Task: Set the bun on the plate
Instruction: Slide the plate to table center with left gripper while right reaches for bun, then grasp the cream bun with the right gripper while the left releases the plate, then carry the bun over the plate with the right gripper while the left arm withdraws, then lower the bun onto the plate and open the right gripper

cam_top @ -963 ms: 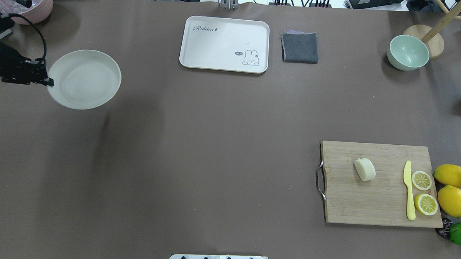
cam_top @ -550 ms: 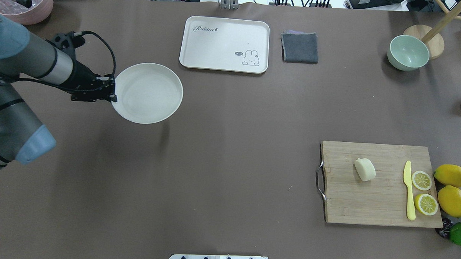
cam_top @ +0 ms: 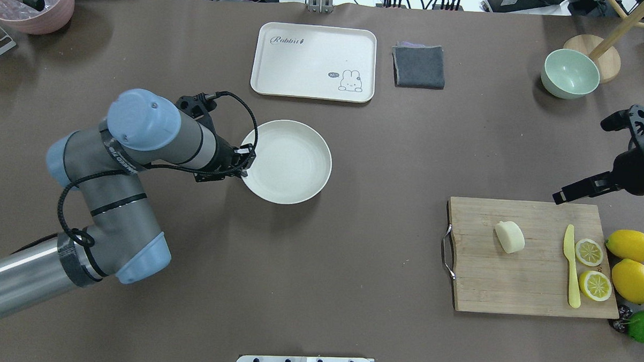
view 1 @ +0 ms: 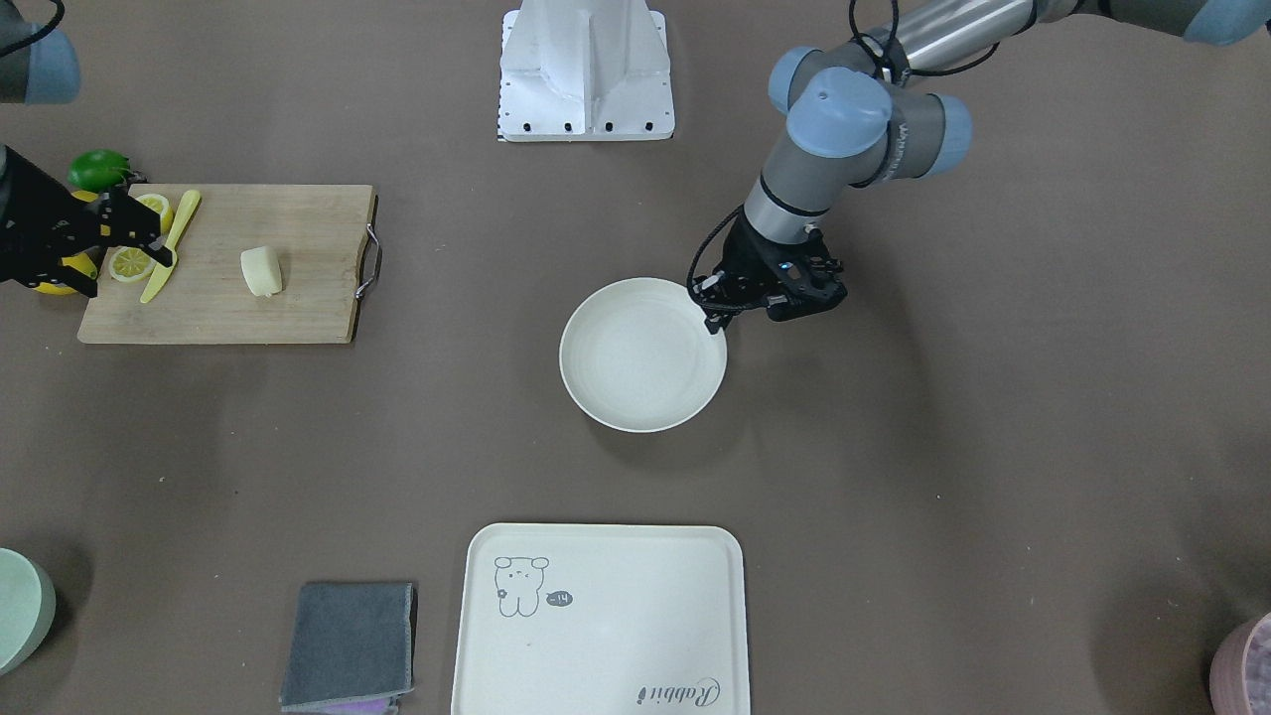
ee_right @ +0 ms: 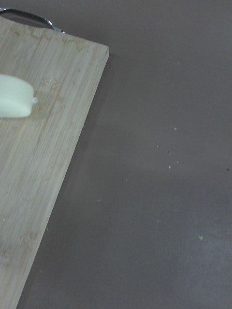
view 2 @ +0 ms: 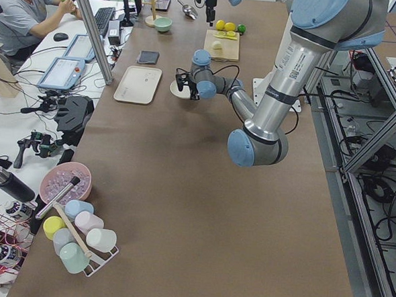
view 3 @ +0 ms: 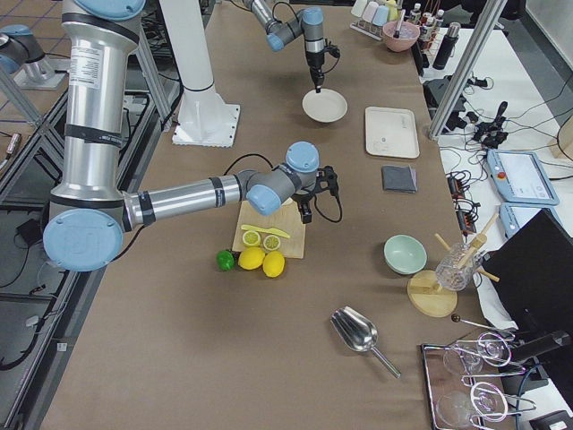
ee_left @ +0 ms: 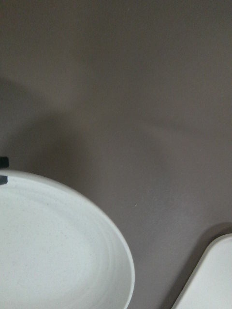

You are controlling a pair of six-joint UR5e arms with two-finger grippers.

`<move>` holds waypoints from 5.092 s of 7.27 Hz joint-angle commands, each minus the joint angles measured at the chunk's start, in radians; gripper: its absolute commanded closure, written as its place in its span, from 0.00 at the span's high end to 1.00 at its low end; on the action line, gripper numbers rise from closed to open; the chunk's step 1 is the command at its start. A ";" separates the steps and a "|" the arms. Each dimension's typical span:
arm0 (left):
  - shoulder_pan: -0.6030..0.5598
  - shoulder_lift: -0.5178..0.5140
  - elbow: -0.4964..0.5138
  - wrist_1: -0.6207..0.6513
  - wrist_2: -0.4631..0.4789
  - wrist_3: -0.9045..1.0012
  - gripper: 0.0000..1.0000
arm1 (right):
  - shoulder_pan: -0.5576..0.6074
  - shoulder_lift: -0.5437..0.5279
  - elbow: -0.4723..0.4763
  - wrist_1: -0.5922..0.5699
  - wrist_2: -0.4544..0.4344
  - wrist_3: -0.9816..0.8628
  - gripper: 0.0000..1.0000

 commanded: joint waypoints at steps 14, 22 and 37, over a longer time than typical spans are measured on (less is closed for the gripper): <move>0.063 -0.065 0.045 -0.005 0.075 -0.048 0.76 | -0.258 0.035 -0.005 -0.005 -0.169 0.206 0.27; -0.425 0.450 -0.199 -0.005 -0.290 0.666 0.73 | -0.377 0.848 -0.319 -0.377 -0.324 0.478 0.29; -0.537 0.511 -0.177 0.003 -0.389 0.841 0.83 | -0.277 0.844 -0.415 -0.277 -0.221 0.455 1.00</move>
